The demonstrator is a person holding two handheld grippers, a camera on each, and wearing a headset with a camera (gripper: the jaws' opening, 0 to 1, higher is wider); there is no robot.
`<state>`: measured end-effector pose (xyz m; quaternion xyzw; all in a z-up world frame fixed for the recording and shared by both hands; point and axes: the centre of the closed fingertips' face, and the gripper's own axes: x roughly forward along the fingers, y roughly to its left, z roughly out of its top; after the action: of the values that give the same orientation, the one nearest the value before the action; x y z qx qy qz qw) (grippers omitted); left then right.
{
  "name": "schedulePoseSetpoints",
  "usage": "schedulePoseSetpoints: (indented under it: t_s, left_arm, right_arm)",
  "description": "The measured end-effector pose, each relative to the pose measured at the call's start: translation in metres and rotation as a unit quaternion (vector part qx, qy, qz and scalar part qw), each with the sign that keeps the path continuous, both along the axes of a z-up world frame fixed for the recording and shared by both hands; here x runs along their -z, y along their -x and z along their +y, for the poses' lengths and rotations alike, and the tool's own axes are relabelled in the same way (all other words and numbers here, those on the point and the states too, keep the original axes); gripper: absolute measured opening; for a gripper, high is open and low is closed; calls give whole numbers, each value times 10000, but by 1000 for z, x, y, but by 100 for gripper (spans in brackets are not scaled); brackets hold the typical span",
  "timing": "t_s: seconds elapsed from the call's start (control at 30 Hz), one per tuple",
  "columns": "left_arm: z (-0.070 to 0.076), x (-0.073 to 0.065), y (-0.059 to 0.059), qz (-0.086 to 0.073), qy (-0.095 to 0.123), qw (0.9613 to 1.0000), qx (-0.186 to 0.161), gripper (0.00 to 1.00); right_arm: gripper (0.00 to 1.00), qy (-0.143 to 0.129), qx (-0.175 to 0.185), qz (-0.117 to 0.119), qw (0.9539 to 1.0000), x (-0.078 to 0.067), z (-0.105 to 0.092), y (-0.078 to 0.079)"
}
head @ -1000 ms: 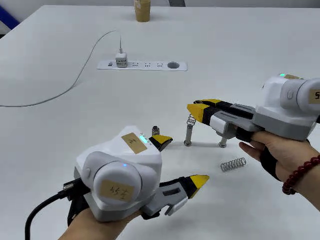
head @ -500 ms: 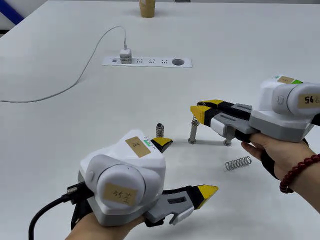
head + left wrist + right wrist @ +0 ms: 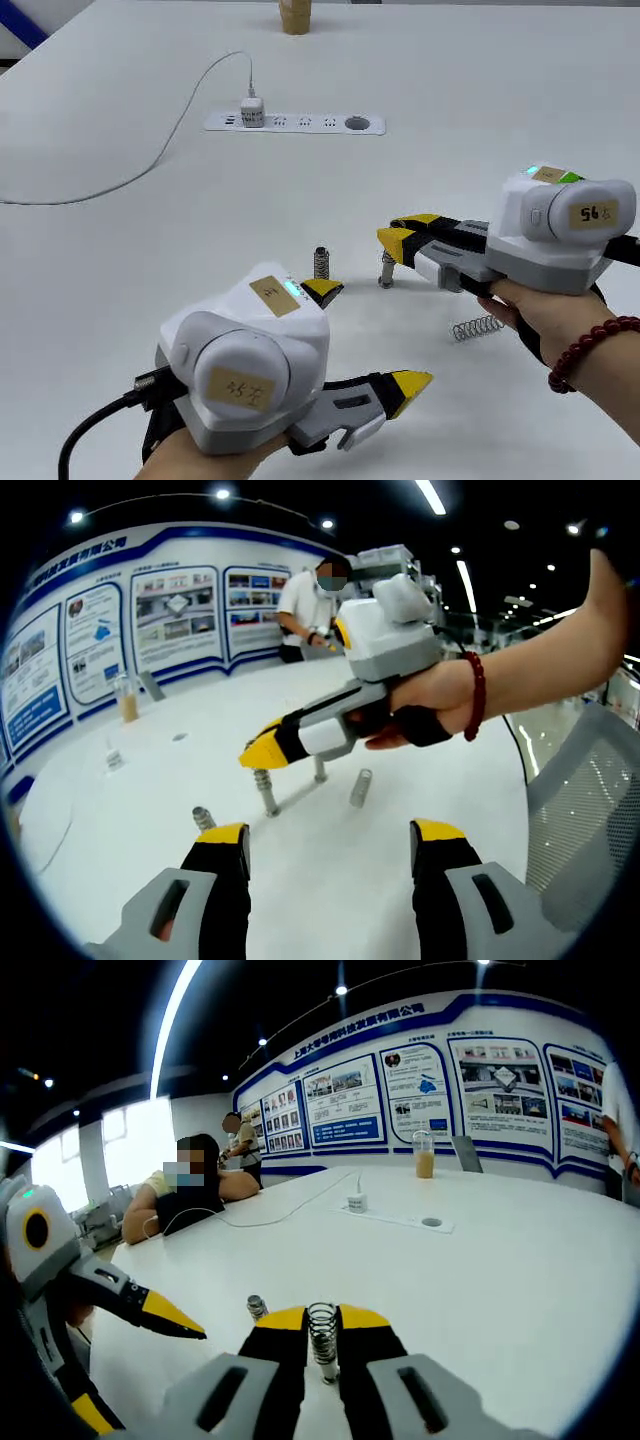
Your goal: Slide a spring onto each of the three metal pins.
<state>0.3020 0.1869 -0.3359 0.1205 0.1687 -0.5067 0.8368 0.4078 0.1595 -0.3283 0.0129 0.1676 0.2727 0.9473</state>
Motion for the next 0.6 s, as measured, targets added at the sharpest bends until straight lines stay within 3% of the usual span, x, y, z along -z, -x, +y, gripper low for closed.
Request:
schedulePoseSetpoints:
  t_s: [0.6]
  left_arm:
    - [3,3,-2,78,-14,10000,-61,65]
  right_arm:
    - [12,250,-25,293,9993,22,0,2]
